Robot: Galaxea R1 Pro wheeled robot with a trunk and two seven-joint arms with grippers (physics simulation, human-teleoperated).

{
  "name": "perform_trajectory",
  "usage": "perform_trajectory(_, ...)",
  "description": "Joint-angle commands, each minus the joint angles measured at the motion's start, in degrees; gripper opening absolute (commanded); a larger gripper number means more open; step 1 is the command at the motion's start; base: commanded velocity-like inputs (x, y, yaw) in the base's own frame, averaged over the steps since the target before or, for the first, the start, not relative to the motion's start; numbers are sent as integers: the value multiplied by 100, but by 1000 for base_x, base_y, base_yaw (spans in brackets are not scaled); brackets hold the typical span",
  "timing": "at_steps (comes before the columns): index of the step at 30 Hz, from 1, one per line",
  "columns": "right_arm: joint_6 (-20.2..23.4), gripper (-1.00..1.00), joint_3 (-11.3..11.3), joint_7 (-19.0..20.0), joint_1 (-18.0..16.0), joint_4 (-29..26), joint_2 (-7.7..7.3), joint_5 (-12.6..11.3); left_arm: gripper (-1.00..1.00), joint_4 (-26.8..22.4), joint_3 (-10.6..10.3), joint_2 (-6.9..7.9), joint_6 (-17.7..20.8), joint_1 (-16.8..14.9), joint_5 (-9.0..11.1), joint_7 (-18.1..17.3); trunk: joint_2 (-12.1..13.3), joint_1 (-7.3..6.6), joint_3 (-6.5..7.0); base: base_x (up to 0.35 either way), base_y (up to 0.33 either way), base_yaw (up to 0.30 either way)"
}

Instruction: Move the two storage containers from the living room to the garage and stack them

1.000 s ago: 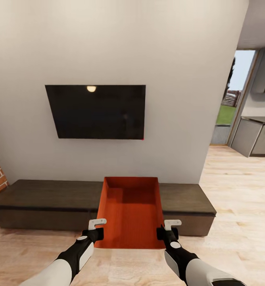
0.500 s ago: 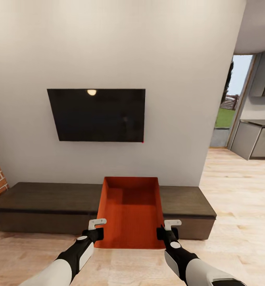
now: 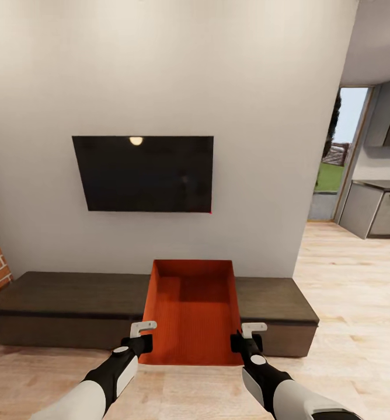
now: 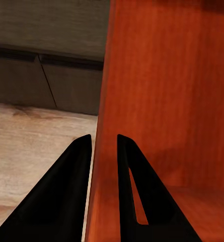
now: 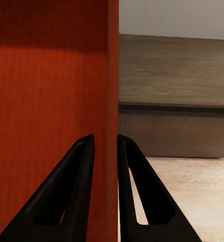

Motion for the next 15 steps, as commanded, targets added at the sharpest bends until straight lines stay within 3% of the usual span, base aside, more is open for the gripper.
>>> perform_trajectory(1,16,-100,-336,-3,-8,-134,5,162,-100,3,35,3,14,2,3,203,-5,1,1,0,0,0)
perform_trajectory(15,9,-100,-337,-3,-8,-133,5,162,-100,3,35,3,14,2,3,203,-5,1,129,0,0,0)
